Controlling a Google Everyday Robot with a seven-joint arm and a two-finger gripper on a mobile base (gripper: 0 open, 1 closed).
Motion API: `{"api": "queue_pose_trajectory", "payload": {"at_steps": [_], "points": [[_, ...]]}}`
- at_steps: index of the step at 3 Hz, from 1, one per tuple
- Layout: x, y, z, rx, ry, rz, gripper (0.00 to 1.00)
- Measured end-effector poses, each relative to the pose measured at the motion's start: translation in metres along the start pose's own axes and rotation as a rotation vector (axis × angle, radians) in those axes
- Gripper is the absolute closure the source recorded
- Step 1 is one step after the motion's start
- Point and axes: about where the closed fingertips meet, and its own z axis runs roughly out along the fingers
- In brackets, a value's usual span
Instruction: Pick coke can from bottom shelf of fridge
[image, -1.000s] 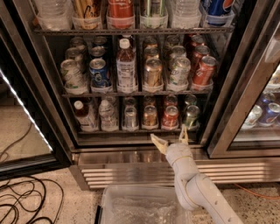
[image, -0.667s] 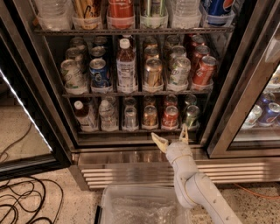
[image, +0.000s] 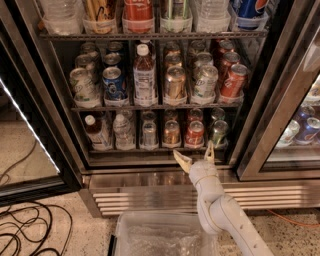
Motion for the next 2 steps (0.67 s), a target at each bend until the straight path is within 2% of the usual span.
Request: {"api": "queue_pose_trajectory", "payload": {"at_steps": [1, 2], "points": [[0.006, -0.011, 0.017, 0.028, -0.011, -0.007, 0.33], [0.007, -0.01, 0.036, 0.03, -0.027, 0.02, 0.35]]}}
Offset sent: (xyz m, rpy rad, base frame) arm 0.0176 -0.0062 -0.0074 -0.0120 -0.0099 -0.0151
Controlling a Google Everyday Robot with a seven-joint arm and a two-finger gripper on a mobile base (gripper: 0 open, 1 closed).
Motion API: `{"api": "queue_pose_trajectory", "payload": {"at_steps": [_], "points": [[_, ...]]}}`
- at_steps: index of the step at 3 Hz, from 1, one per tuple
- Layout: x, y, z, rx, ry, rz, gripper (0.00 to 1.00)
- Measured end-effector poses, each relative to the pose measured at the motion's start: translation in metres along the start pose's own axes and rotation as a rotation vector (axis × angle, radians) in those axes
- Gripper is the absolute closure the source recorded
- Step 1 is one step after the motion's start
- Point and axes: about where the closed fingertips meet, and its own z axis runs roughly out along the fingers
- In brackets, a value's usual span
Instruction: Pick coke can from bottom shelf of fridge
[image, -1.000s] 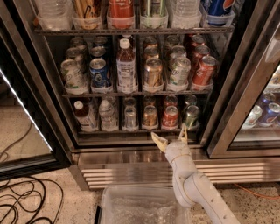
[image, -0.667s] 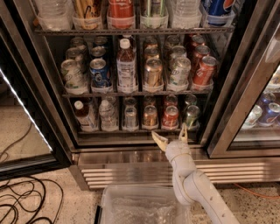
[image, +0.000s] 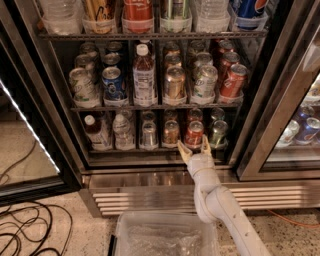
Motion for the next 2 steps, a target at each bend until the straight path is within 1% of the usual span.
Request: {"api": "queue_pose_trajectory", "payload": {"at_steps": [2], "points": [[-0.0002, -0.0034, 0.0153, 0.021, -0.001, 0.0, 0.35]]}}
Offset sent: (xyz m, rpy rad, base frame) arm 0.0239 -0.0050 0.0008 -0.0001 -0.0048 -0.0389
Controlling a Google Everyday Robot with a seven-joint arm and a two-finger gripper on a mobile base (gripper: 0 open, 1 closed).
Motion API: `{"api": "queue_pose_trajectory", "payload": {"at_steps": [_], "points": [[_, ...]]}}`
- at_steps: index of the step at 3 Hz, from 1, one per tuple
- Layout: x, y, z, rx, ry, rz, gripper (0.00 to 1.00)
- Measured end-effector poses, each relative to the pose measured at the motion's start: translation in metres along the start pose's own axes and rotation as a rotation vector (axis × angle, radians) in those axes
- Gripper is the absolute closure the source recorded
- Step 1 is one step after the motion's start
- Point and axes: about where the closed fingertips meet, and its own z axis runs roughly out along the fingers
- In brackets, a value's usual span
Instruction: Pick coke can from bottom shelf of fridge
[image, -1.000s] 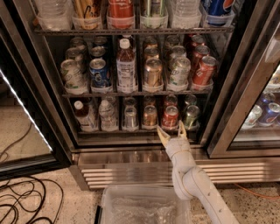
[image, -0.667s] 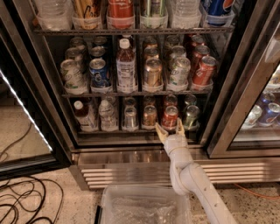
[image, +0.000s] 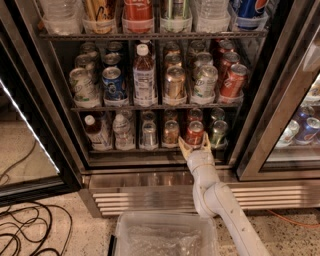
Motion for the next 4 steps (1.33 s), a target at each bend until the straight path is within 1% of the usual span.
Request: {"api": "queue_pose_trajectory", "payload": {"at_steps": [2, 3, 4], "points": [[0.001, -0.007, 0.017, 0.025, 0.0, -0.013, 0.36], [0.002, -0.009, 0.026, 0.033, 0.0, -0.019, 0.55], [0.002, -0.009, 0.024, 0.025, -0.013, -0.017, 0.79]]}}
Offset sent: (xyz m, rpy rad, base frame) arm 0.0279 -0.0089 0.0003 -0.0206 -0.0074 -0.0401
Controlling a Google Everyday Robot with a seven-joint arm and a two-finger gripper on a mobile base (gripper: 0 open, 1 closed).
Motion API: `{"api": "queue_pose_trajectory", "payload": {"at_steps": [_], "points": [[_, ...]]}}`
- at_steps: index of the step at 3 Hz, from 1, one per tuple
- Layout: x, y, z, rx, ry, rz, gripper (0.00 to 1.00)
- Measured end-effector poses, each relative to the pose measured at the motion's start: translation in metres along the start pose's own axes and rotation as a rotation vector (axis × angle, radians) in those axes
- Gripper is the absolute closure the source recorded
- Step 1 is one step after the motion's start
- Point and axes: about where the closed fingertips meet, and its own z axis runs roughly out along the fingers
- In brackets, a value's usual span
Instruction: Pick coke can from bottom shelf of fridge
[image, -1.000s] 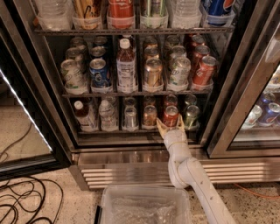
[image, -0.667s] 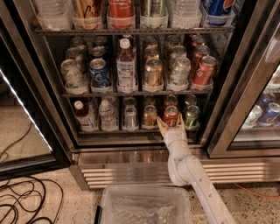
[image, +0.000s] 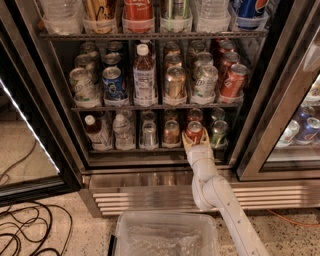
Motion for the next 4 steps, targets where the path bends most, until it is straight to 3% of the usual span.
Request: {"api": "queue_pose_trajectory", "payload": {"at_steps": [1, 3, 4], "points": [[-0.001, 0.001, -0.006, -0.011, -0.009, 0.006, 0.99], [-0.008, 0.005, -0.013, -0.033, -0.025, 0.014, 1.0], [-0.041, 0.015, -0.041, -0.106, -0.072, 0.029, 1.0]]}}
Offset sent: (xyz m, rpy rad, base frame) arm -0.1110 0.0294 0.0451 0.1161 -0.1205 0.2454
